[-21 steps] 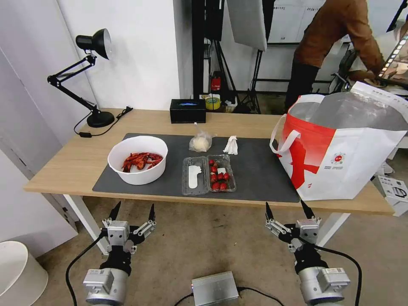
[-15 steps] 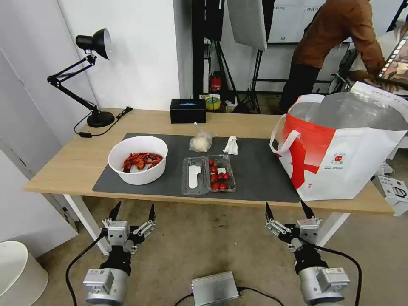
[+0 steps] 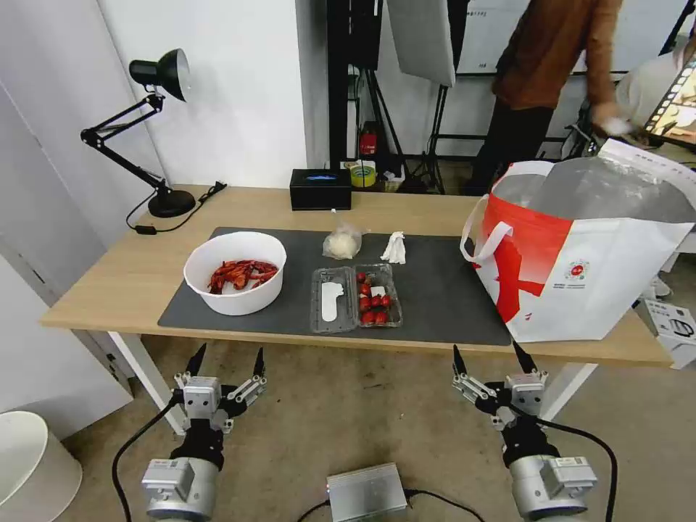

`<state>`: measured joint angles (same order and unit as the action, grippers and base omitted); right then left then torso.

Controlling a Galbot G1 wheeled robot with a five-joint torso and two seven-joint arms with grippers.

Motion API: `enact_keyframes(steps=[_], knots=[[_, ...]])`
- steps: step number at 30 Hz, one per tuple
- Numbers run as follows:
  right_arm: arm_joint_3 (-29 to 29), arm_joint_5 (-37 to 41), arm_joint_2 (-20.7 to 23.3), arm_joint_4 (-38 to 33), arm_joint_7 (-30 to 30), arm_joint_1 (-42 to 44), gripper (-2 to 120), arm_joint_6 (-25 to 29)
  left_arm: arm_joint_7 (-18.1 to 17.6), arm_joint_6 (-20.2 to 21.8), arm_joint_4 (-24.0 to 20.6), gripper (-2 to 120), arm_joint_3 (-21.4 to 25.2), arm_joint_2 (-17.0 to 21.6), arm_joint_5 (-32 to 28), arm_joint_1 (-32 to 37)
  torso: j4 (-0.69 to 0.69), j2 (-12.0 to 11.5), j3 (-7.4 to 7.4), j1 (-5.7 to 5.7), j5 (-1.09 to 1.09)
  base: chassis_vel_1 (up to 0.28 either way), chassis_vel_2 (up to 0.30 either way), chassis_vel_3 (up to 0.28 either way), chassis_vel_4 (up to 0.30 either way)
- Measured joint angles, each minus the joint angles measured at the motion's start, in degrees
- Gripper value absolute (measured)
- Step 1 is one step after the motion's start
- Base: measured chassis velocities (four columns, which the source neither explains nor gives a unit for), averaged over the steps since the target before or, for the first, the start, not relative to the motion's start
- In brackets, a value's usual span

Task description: Pick up the trash from the table and place it into the takeout bag.

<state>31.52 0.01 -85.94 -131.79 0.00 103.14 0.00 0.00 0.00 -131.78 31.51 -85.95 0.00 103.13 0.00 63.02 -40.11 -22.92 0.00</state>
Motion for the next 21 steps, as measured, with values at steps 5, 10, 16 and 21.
enact_keyframes(steps=[5, 10, 16, 21], knots=[[-0.13, 0.36, 0.59, 0.0, 0.26, -0.11, 100, -0.25, -1.62, 0.2, 0.0, 100, -0.88, 0.7, -0.85, -0.35, 0.0, 0.0, 0.0, 0.0, 0.01, 0.0, 0.0, 0.0, 0.0], [-1.24, 4.13, 6.36, -0.56, 4.04, -1.29, 100, -3.57, -8.65, 1.74, 0.09, 100, -5.17, 3.95, -4.63, -2.12, -0.01, 0.0, 0.0, 0.0, 0.01, 0.0, 0.0, 0.0, 0.0], [-2.55, 8.35, 12.75, -1.25, 8.2, -2.69, 100, -7.3, -15.63, 3.21, 0.23, 100, -9.33, 7.16, -8.4, -3.82, -0.01, 0.0, 0.0, 0.0, 0.0, 0.0, 0.0, 0.0, 0.0], [-4.27, 14.03, 21.43, -2.22, 13.88, -4.49, 100, -12.28, -24.95, 5.2, 0.38, 100, -14.93, 11.47, -13.49, -6.13, 0.0, 0.0, 0.0, 0.0, 0.0, 0.0, 0.0, 0.0, 0.0]])
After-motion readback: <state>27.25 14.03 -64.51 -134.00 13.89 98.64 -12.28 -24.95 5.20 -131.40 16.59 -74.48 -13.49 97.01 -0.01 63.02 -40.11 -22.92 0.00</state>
